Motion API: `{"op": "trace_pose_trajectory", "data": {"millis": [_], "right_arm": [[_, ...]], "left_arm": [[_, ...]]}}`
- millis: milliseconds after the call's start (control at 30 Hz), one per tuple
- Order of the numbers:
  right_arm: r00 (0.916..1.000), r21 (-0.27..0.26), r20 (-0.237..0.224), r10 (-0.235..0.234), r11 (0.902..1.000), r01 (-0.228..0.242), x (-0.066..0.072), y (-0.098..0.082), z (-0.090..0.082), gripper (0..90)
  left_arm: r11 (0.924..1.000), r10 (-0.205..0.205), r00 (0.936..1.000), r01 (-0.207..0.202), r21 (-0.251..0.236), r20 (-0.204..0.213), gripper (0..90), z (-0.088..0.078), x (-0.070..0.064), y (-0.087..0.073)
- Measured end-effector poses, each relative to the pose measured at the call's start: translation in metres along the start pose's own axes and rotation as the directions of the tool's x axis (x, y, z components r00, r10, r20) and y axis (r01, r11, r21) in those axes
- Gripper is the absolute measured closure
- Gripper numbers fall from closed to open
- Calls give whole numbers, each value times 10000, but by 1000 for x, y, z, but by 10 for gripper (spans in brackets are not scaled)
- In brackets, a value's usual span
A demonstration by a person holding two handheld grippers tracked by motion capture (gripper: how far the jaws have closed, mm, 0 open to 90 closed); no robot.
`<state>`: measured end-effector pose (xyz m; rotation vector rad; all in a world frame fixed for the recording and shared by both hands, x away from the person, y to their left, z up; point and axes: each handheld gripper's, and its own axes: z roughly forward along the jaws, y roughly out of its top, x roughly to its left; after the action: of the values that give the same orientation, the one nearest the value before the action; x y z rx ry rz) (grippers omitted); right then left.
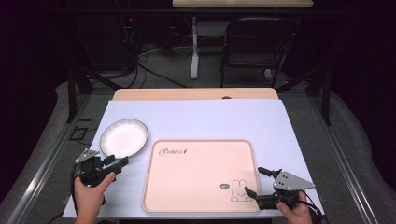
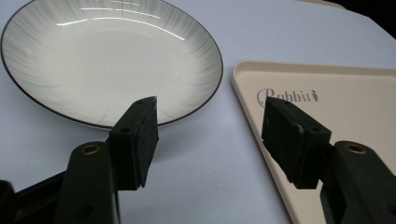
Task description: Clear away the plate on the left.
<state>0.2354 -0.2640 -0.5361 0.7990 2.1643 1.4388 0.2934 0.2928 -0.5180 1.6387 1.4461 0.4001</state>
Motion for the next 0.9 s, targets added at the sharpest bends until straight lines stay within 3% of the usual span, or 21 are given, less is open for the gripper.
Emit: {"op": "trace_pose_trajectory", "data": {"millis": [900], "right_arm": [[10000, 45, -10, 27, 10000, -27, -1, 0, 0, 152]], "left_arm": [[9990, -347, 9978, 363, 265, -567, 372, -6, 28, 38]]}}
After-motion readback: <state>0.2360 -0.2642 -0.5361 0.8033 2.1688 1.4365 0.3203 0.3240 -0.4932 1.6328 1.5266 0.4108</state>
